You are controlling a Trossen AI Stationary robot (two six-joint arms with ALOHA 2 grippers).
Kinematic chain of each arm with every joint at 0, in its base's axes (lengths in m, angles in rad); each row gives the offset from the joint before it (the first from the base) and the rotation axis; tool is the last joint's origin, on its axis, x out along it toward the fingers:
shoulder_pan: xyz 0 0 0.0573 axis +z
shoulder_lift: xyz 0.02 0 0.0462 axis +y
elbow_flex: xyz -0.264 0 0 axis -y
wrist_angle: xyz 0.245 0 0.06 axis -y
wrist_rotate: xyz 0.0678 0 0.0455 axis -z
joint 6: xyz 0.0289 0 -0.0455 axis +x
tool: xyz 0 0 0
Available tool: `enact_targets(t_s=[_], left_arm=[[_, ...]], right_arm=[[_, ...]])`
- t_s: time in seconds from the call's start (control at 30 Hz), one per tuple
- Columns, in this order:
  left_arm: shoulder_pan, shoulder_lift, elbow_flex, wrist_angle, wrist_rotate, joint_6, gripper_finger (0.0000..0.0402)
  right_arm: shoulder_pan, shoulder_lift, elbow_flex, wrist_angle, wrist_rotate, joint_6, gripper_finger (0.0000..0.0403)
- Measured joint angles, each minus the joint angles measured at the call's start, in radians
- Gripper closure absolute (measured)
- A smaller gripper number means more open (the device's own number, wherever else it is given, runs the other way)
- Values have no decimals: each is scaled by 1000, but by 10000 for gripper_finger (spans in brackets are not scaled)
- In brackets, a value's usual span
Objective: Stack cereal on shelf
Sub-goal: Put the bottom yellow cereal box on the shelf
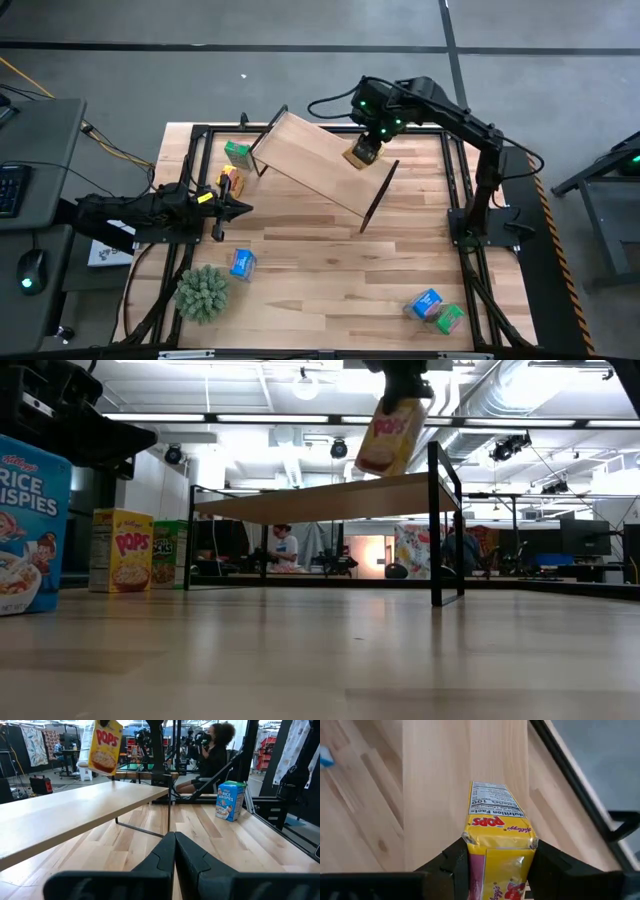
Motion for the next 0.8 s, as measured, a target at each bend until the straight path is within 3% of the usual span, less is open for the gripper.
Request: enact_targets(t_s=[0.13,0.37,0.6,0.8], left_arm=[[0,0,0,0,2,0,401],[0,0,0,0,2,0,401],[0,0,0,0,2,0,401],[0,0,0,-1,2,0,401]], right_arm=[[-2,-8,0,1,-2,-89,257],[-2,-55,-16,5,24,-99,257],[-2,-233,-285,-5,27,-80,257],[-2,-287,-373,5,27,-22,257]])
